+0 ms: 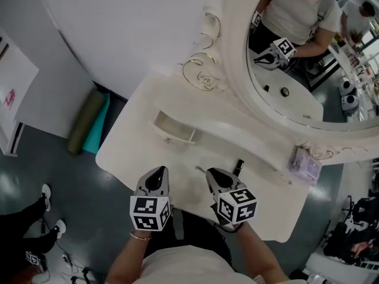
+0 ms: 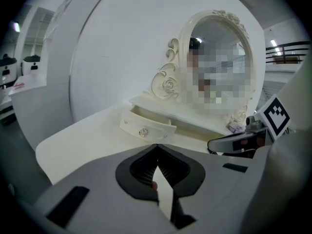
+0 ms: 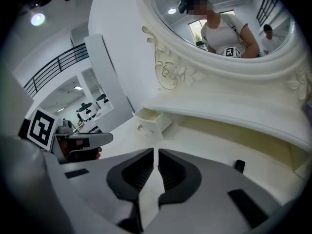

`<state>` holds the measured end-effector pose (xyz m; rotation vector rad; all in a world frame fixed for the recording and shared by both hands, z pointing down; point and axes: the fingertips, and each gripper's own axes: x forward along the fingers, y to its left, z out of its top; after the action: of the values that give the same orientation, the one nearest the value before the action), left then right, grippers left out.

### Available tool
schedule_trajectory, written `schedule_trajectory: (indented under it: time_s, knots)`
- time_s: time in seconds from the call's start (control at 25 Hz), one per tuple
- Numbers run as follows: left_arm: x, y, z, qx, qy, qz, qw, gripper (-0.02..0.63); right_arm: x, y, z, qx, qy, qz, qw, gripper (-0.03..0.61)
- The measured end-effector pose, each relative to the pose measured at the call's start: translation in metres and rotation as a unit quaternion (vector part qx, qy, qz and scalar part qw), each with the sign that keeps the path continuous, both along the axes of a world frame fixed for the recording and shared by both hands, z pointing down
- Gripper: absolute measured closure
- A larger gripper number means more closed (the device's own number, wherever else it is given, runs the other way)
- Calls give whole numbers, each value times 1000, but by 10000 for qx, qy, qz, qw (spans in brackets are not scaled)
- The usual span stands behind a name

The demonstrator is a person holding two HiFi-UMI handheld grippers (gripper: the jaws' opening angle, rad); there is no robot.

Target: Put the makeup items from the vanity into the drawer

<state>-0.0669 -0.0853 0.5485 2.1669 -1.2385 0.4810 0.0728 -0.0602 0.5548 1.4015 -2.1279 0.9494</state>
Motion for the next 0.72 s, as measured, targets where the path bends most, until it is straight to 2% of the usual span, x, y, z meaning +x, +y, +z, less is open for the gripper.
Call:
schedule_trajectory:
  time_s: [0.08, 0.16, 0.44, 0.72]
  knots:
    - [5, 1, 8, -90, -28, 23, 10000, 607, -1, -3, 8, -66, 53, -221, 9997, 545]
    - [8, 0, 14, -142, -54, 43, 9999, 607, -3, -6, 16, -130, 119, -441, 9989, 499]
    - [9, 1, 35, -348, -176, -3, 9992, 607, -12, -13, 39, -251, 371, -1234, 9913, 496]
    - [8, 5, 51, -526, -197, -131, 9983, 607, -23, -13, 57, -335, 702, -2108, 9744, 483]
